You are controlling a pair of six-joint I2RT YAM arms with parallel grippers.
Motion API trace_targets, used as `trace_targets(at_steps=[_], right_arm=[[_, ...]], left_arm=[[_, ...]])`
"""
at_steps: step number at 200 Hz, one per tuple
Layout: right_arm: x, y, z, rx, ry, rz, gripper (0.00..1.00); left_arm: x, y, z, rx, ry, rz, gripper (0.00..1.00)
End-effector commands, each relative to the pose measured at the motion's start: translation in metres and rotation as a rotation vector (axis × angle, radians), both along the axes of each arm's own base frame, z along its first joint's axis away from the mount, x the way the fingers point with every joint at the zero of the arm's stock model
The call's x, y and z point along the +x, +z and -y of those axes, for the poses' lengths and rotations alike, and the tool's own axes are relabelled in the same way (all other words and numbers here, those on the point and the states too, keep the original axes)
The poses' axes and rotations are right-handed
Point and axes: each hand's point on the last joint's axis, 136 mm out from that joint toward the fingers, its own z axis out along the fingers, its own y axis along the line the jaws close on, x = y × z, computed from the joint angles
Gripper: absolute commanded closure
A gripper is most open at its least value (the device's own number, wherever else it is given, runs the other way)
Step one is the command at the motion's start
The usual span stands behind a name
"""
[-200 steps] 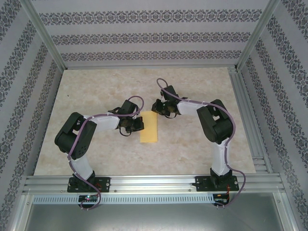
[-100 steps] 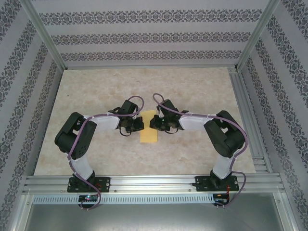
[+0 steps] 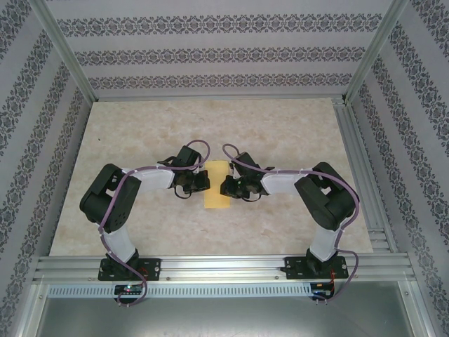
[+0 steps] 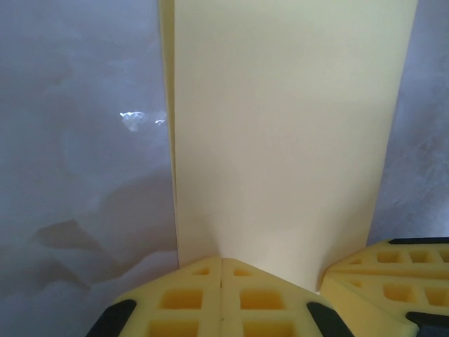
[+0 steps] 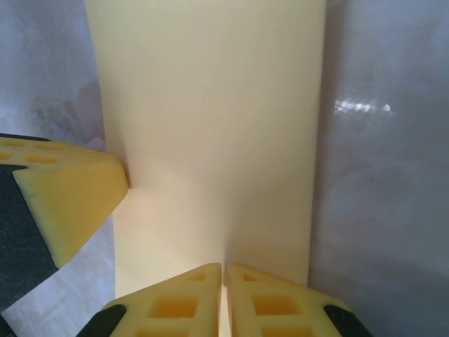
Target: Fold a paper plane with a square sheet of paper (pick it up from the middle)
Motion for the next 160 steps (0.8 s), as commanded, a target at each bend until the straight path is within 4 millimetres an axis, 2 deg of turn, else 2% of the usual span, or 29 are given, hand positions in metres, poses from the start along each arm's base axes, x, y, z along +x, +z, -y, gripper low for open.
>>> trace_targets(at_steps=[1, 18, 36, 75, 102, 130, 146, 160], right_arm=[[-0.013, -0.004, 0.002, 0.009, 0.028, -0.024, 0.88], [-0.015, 0.017, -0.001, 0.050, 0.044, 0.003, 0.87], [-0.022, 0.021, 0.000, 0.054, 0.057, -0.004, 0.87], [-0.044, -0.009, 0.015, -0.002, 0.051, -0.095, 0.88], [-0.049, -0.021, 0.017, -0.026, 0.053, -0.125, 0.88], [-0.056, -0.022, -0.001, -0.020, 0.132, -0.133, 0.88], [-0.061, -0.020, -0.013, -0.016, 0.182, -0.128, 0.88], [-0.066, -0.019, -0.021, -0.009, 0.215, -0.126, 0.88]], left_arm=[[-0.026, -0.019, -0.006, 0.082, -0.036, -0.087, 1.00], [-0.027, -0.021, -0.008, 0.088, -0.035, -0.090, 1.00], [-0.029, -0.024, -0.008, 0.086, -0.032, -0.095, 1.00], [-0.026, -0.023, -0.007, 0.083, -0.024, -0.091, 1.00], [-0.023, -0.015, -0.008, 0.084, -0.017, -0.071, 1.00], [-0.020, 0.008, -0.008, 0.065, -0.008, -0.029, 1.00], [-0.017, 0.031, -0.005, 0.028, -0.001, 0.015, 1.00], [-0.013, 0.053, -0.001, -0.030, 0.002, 0.056, 0.94]])
